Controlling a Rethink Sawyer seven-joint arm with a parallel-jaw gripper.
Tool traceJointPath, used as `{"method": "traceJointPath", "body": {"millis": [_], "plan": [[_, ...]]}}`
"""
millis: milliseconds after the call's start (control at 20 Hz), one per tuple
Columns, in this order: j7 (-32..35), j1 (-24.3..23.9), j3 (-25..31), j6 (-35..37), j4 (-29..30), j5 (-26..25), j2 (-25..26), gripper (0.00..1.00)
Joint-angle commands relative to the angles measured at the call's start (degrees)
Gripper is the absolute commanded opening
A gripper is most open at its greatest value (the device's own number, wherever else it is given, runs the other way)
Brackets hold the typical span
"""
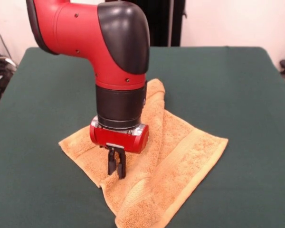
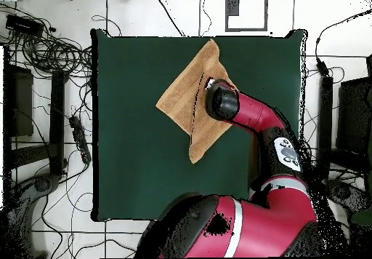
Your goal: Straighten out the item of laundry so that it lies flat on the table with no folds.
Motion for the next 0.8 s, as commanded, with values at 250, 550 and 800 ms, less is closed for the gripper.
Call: {"method": "traceJointPath", "body": {"millis": [250, 550, 800], "plan": [[3.1, 1.8, 6.2, 3.2, -0.3, -2.5, 4.6, 0.0], [-1.4, 2.5, 2.3, 12.9, -4.7, -4.6, -0.5, 0.0], [-4.3, 1.2, 2.8, 18.4, -9.7, -6.0, -0.1, 0.0]]}}
